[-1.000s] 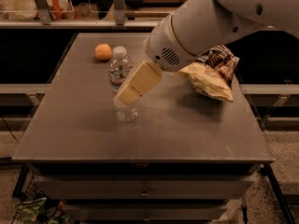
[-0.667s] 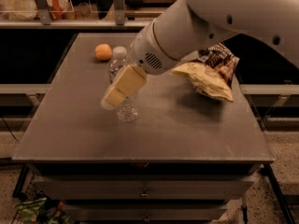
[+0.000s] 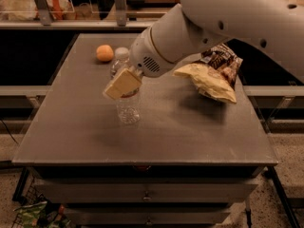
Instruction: Pick water bottle
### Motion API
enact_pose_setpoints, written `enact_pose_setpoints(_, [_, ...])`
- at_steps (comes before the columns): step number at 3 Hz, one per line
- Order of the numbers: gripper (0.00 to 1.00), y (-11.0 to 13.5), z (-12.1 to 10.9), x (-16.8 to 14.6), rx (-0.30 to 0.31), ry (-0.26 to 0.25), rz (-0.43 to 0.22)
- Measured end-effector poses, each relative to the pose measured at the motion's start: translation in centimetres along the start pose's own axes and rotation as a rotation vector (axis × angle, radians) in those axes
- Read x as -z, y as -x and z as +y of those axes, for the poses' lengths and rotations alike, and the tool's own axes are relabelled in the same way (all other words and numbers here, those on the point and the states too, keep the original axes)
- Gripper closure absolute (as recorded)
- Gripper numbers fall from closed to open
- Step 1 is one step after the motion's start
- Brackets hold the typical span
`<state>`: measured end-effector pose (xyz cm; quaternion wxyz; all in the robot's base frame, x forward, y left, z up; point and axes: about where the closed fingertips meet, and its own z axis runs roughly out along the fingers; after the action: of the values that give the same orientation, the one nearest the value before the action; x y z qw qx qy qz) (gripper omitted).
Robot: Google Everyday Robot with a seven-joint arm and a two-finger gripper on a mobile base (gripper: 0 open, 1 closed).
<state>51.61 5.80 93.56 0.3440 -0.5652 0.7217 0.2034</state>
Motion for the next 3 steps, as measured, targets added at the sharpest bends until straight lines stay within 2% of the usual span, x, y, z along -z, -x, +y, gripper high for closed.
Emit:
enact_pose_setpoints(1, [0.65, -0.5, -0.2, 0.5, 0.009, 0.003, -0.025])
enact_pose_setpoints(2, [0.88, -0.7, -1.7, 3.2, 0.007, 0.002, -0.064])
enact_pose_setpoints(3, [1.00, 0.1, -3.7, 9.2, 0.015, -0.017, -0.108])
